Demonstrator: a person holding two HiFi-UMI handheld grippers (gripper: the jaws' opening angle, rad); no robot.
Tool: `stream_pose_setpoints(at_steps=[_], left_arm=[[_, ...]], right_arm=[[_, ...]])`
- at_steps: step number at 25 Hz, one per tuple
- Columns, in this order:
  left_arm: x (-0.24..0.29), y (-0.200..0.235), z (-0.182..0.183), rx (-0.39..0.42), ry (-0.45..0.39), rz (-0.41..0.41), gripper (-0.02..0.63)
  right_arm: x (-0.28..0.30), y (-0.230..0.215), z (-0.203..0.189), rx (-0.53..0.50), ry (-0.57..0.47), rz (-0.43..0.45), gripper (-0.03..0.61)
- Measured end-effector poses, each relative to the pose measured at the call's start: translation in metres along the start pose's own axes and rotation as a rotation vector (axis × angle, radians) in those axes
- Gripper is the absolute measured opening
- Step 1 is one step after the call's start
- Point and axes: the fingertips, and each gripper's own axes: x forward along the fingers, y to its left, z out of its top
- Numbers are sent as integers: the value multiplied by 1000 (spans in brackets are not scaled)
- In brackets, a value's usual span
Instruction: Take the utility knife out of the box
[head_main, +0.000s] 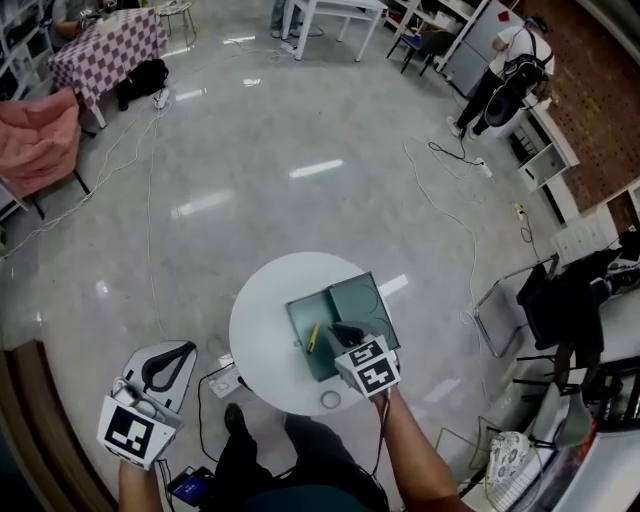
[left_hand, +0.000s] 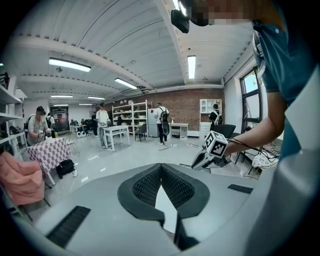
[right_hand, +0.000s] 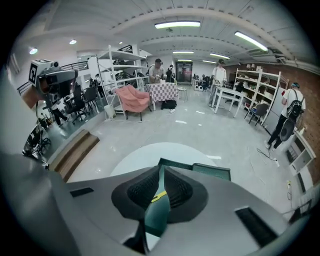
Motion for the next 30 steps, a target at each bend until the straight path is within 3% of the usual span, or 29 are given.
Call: stream_pose_setpoints(at_steps=[5, 15, 16, 17, 18, 30], left_arm=[[14, -4, -31, -29, 19, 10, 18], [49, 11, -80, -86, 48, 10, 18], [52, 12, -85, -92, 51, 11, 18], [54, 12, -90, -98, 54, 11, 18], [57, 13, -94, -102, 57, 11, 18], [65, 16, -133, -159, 86, 20, 18]], right_arm=[[38, -1, -40, 27, 63, 23, 41], [114, -9, -82, 94, 172, 38, 43], [119, -10, -88, 106, 186, 39, 50], [125, -9, -93, 120, 203, 42, 126], [129, -9, -99, 135, 221, 45, 155], [175, -10, -136, 279, 302, 10, 155]])
